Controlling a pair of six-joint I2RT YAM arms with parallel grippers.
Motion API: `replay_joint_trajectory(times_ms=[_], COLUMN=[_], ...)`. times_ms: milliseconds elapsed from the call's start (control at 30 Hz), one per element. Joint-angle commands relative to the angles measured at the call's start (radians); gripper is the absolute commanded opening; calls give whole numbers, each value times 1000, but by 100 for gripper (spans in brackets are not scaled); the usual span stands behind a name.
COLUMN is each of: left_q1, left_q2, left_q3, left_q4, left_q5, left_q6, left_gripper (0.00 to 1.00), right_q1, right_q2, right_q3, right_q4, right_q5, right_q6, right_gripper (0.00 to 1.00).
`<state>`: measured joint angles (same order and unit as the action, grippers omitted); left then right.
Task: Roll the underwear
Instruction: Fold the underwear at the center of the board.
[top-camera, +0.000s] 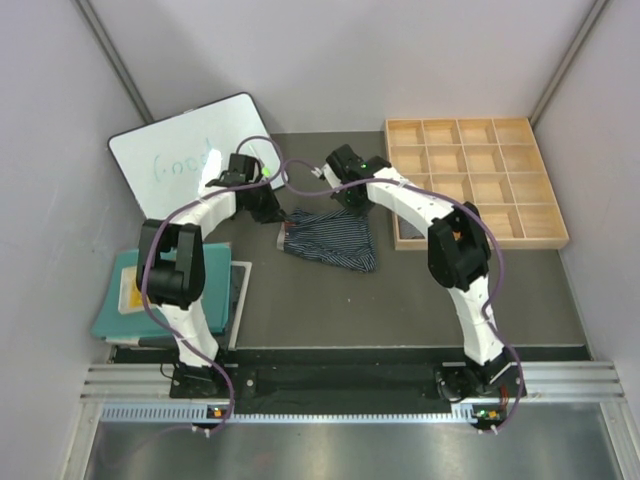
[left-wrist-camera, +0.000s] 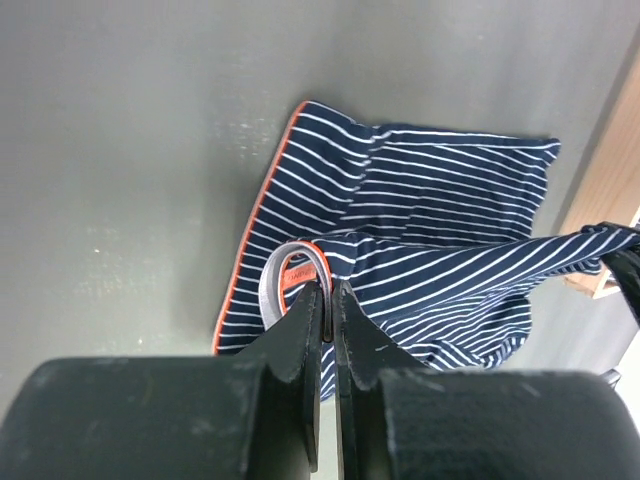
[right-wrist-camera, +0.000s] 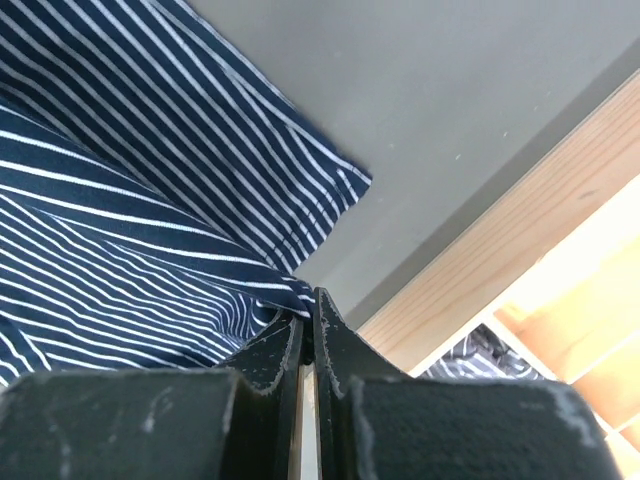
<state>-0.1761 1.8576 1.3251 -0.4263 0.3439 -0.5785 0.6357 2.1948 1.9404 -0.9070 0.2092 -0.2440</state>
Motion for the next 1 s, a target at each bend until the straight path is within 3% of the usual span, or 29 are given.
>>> replay_joint_trajectory(times_ms=[0,300,400,433,467,567,700,833,967], left_q1=[20,23,23,23,23,23,23,23,21], left_q2=[28,74,66,61,54,17,-55,-98,-106], left_q3=[49,95,98,98,97,85,11,-96,-176], left_q4=[26,37,40,40,41,46,50,89,142], left_q5=[3,9,7,7,4,-5,-8,9,53], left_q6=[20,23,22,22,20,22,28,14,-9], left_gripper=[0,3,27,43,51,67,70,69,68], right_q1=[-24,-50,-54,-54,-56,-67,-67,-68,-67], right_q2=[40,85,98,108,111,114,54,-49,-171], right_q3=[77,109,118,123,138,179,175,91,-117], right_q4=[-23,2,31,40,48,42,34,22,49], right_q5=[19,19,24,30,33,36,21,-49,-191], right_q6=[-32,-29,-20,-15,-9,17,58,150,283], right_gripper=[0,3,16,22,35,59,71,71,71])
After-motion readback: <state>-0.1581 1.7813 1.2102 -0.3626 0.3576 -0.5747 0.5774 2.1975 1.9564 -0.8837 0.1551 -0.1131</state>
